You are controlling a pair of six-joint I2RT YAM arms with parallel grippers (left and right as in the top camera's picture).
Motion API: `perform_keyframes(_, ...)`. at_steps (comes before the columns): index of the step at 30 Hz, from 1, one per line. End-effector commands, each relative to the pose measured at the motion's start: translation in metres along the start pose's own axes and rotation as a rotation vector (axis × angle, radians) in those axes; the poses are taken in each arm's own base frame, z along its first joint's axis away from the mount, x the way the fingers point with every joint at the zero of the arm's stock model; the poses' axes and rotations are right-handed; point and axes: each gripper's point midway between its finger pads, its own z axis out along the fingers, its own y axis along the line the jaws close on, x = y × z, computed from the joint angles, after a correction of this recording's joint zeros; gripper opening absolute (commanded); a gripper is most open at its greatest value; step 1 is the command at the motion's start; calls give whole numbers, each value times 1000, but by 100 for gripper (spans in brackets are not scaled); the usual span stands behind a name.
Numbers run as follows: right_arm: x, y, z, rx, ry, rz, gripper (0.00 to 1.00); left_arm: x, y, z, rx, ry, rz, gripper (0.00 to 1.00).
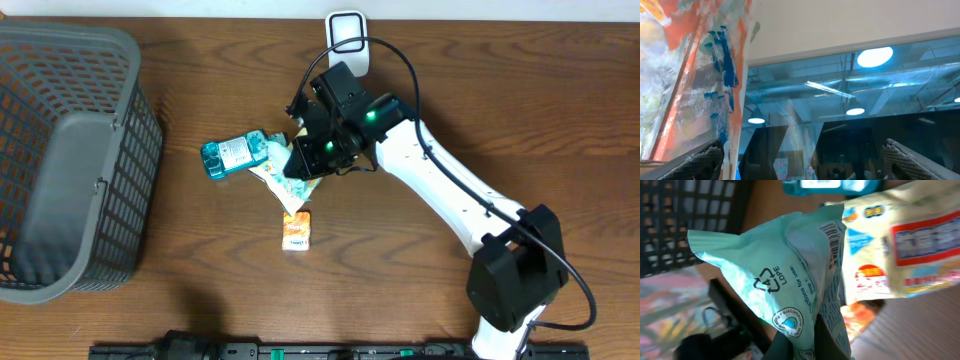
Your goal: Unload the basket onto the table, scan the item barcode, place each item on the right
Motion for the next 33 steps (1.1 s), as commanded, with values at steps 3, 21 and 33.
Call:
perform_keyframes(3, 10, 3, 2, -44, 41, -2, 1, 2, -1, 1, -1, 3, -1, 100)
perform_keyframes(21, 62, 75, -88, -369, 104, -172, 1, 12, -4, 3, 6, 28, 3, 100)
perform_keyframes(33, 130, 83, -174, -85, -25, -683, 1, 22, -7, 4, 13, 55, 3, 100)
